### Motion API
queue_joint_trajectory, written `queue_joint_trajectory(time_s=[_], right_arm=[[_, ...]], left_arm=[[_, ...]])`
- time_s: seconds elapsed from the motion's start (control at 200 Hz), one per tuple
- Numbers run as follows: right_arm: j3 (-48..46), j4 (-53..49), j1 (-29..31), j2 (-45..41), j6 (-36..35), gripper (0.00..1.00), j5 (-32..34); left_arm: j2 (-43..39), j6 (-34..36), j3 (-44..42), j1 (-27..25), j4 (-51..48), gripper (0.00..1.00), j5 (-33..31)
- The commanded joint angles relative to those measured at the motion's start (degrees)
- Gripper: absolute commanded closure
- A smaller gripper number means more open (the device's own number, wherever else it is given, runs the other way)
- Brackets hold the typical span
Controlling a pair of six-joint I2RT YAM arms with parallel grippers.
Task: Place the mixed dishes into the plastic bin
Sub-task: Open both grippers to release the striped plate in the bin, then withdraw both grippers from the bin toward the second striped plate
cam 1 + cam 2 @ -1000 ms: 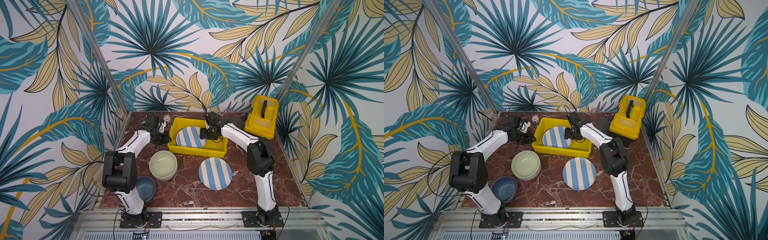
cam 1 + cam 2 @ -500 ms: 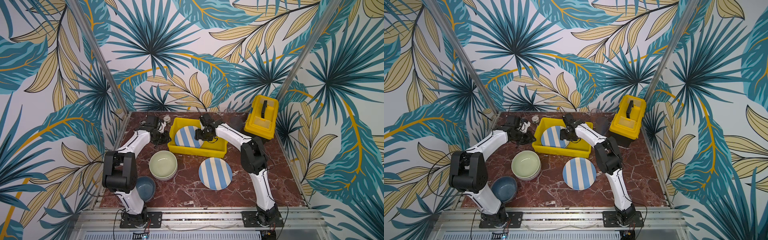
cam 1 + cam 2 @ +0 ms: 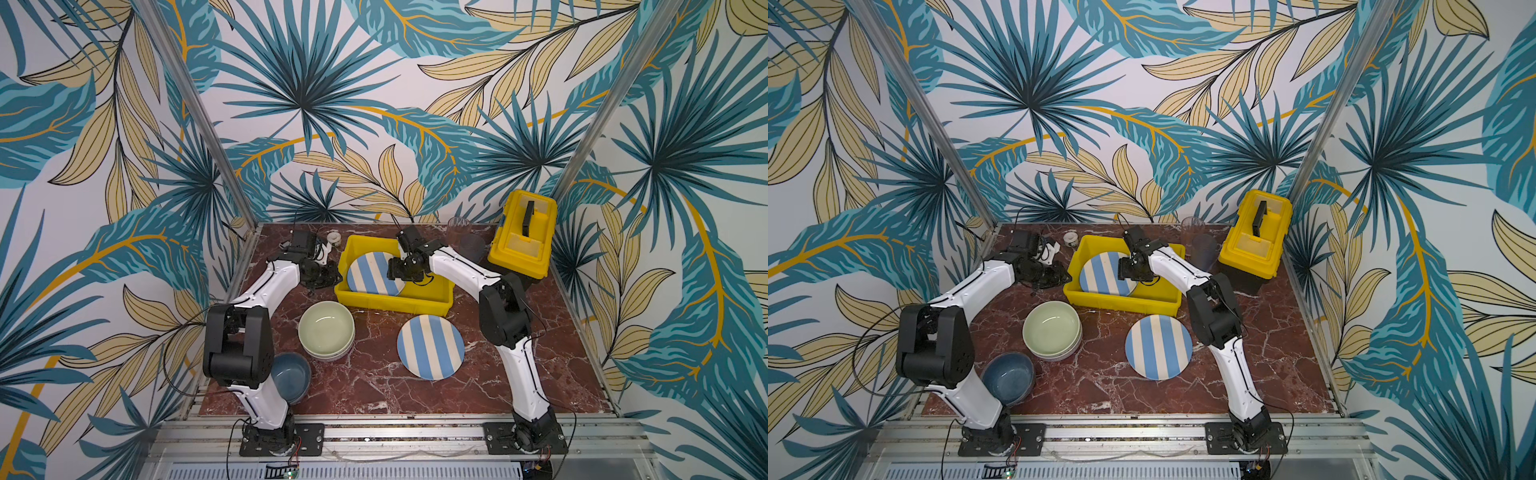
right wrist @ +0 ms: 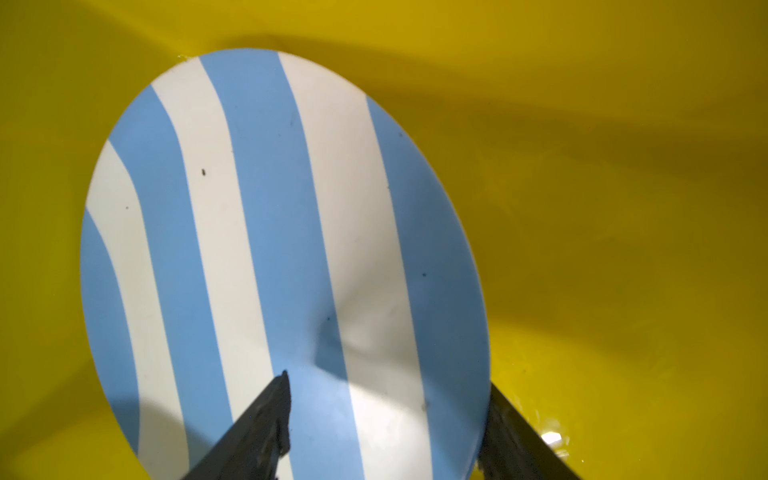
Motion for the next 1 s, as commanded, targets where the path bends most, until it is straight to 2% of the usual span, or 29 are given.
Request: queue_joint_trajectory(time_s=[0.0,0.055,0.12,0.28,0.431,0.566,0.651,0.756,0.991], right_arm=[[-2.0,-1.8,0.7,-4.4,-1.4,0.28,2.5],[-2.7,-2.5,0.4,-6.0,-1.4,0.28,3.2],[-4.3,-2.5,0.1,-8.4,-1.6,0.28,3.4],[-8.1,-2.8,-0.7,-15.5,-3.1,0.27,3.6],[-14.6,-1.6,-0.8,-24.9,-5.7,0.28,-0.8],[-25.7,1.1,-0.9,-36.0,-6.5,0.29,-4.8],[-33.6,2.2,-0.9,-43.7,-6.2,0.31,-8.0],[-43.5,2.8,-0.9,-53.9,-4.9,0.33,-10.9],[-60.3,2.1,-1.0,-72.1,-2.0,0.43,-10.1]], left_arm=[[-3.7,0.6,1.2,0.2,-1.8,0.68,-0.8],[-4.2,1.1,1.8,0.2,-2.7,0.60,-1.1],[-5.2,1.5,2.1,0.2,-3.7,0.55,-1.7],[-8.9,1.7,2.6,0.1,-5.6,0.52,-1.6],[-13.3,2.2,2.5,-1.5,-7.9,0.48,-0.5],[-18.7,2.8,0.6,-6.8,-10.1,0.39,-2.9],[-22.2,1.1,-1.7,-10.6,-10.1,0.37,-3.3],[-25.5,-2.2,-5.1,-15.4,-10.0,0.38,-3.3],[-28.4,-6.2,-14.3,-25.2,-7.1,0.47,-4.4]])
